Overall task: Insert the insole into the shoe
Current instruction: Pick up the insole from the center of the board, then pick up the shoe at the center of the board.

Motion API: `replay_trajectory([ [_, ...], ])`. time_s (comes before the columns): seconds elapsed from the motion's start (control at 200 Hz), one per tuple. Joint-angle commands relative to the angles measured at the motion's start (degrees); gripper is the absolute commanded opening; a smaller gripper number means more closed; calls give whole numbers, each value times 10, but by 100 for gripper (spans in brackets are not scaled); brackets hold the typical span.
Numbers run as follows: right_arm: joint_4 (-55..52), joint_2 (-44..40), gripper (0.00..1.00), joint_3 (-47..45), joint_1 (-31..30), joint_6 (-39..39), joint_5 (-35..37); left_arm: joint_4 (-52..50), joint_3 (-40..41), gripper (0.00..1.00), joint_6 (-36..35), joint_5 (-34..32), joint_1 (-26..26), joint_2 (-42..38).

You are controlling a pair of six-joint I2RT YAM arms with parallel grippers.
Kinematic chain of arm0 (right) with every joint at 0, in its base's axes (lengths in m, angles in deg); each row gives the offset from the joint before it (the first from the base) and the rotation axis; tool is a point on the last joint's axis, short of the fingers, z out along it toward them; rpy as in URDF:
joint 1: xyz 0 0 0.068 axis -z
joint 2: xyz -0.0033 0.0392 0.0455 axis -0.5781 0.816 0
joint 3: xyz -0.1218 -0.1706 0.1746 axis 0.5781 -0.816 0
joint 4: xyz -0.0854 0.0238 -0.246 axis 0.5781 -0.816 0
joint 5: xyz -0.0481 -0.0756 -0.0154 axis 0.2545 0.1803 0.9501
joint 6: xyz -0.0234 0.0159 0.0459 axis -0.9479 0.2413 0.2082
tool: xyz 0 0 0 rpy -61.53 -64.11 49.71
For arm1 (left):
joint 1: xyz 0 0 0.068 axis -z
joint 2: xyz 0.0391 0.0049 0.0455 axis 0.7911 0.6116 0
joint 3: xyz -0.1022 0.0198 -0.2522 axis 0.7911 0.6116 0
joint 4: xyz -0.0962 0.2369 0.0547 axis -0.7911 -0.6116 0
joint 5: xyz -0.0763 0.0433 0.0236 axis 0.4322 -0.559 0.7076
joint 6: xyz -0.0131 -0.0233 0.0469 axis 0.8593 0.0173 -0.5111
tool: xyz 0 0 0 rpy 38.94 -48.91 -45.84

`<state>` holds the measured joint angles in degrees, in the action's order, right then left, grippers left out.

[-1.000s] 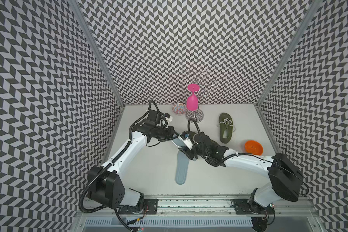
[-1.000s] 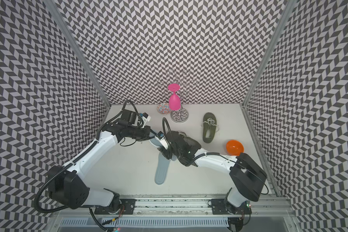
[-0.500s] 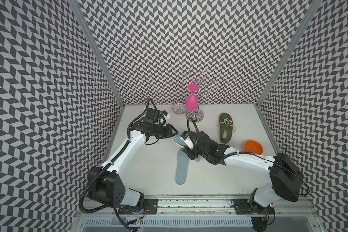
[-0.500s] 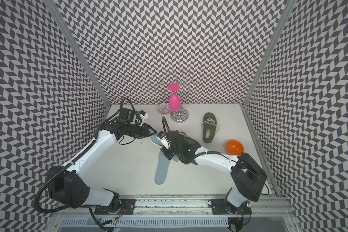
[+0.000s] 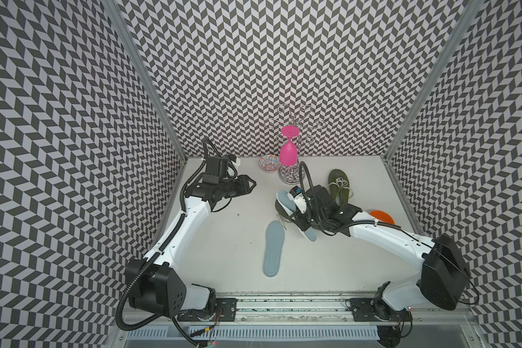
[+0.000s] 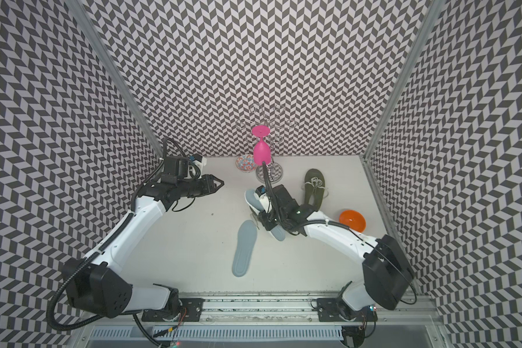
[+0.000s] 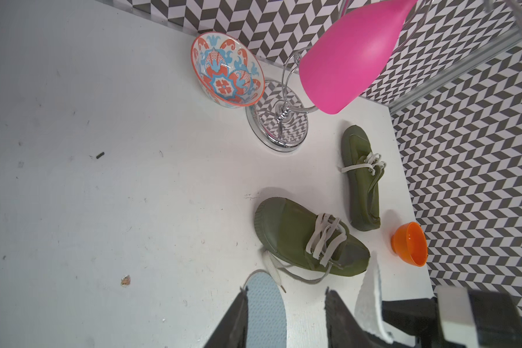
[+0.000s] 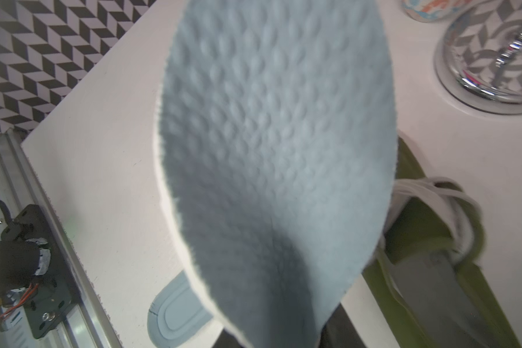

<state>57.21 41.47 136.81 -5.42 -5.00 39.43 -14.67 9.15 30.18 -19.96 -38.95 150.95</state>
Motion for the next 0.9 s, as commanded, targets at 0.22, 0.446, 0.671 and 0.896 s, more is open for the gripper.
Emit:
replay_trajectory([
  [0.22, -145, -76, 32, 23, 172, 72, 60, 48, 33, 52, -32, -91, 180, 53],
  [0.446, -145, -57, 33, 54, 254, 72, 55, 31, -53, 54, -46, -243, 313, 183],
  [0.671, -130, -47, 33, 45, 262, 75, 34, -52, -169, 55, -50, -375, 371, 305],
  [0.896, -117, -48, 33, 38, 263, 83, 23, -111, -247, 55, -50, -454, 370, 371],
])
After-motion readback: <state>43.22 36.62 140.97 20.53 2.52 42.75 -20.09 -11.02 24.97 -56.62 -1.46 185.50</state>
